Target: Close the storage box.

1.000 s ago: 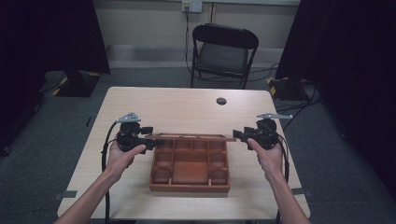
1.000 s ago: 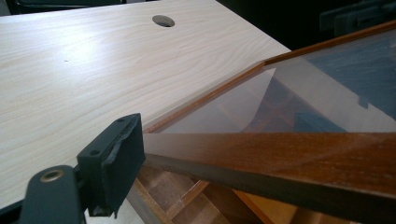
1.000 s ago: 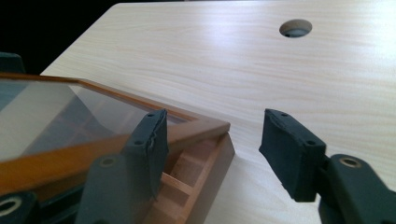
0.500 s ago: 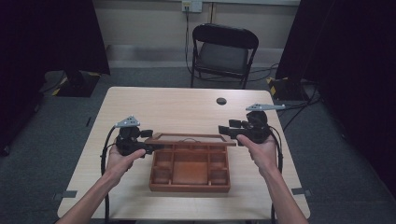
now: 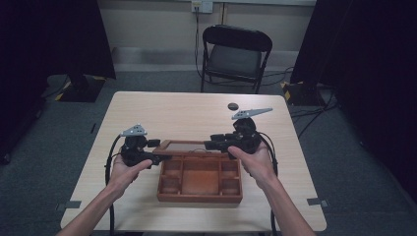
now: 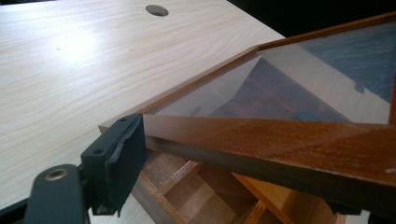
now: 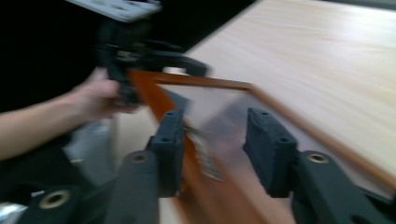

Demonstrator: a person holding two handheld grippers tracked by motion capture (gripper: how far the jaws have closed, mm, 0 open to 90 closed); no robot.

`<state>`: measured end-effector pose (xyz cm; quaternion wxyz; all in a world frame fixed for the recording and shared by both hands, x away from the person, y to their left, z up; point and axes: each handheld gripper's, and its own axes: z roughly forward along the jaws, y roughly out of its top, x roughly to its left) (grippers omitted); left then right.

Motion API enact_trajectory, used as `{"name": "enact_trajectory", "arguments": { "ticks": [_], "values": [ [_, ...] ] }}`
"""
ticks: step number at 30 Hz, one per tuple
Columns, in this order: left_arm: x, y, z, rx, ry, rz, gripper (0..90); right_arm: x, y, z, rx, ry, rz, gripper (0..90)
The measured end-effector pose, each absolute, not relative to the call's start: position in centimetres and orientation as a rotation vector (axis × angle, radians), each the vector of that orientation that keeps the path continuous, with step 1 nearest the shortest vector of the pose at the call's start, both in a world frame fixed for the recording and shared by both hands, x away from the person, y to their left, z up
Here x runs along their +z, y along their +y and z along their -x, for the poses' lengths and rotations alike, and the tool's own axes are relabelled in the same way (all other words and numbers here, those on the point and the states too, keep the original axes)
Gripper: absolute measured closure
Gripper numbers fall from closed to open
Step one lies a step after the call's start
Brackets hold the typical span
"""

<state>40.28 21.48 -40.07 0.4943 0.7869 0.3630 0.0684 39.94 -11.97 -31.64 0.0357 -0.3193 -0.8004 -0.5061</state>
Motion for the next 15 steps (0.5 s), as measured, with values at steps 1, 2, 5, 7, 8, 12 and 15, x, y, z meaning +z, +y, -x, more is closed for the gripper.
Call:
{"name": "enact_trajectory", "arguments": {
  "ticks": [1, 2, 5, 7, 8, 12, 15],
  "values": [
    [-40.2, 21.4, -40.2, 0.157, 0.882, -1.896, 19.1, -31.6, -11.3, -39.8, -1.538, -2.486, 0.954, 66.0],
    [-40.2, 21.4, -40.2, 0.16, 0.878, -1.903, 19.1, -31.7, -11.1, -39.7, -1.525, -2.498, 0.941, 67.3],
    [-40.2, 21.4, -40.1, 0.163, 0.882, -1.902, 19.1, -32.0, -10.6, -39.8, -1.499, -2.511, 0.921, 70.2],
    [-40.3, 21.4, -40.1, 0.165, 0.883, -1.901, 19.2, -32.3, -10.4, -39.8, -1.487, -2.513, 0.922, 72.1],
    [-40.3, 21.4, -40.0, 0.167, 0.882, -1.9, 19.3, -32.4, -10.3, -39.8, -1.476, -2.518, 0.922, 72.7],
    [-40.4, 21.4, -39.9, 0.174, 0.879, -1.909, 19.7, -32.9, -10.1, -40.0, -1.464, -2.49, 0.906, 75.9],
    [-40.4, 21.4, -39.9, 0.175, 0.879, -1.91, 19.9, -33.2, -10.0, -40.2, -1.46, -2.472, 0.909, 77.6]
  ]
}}
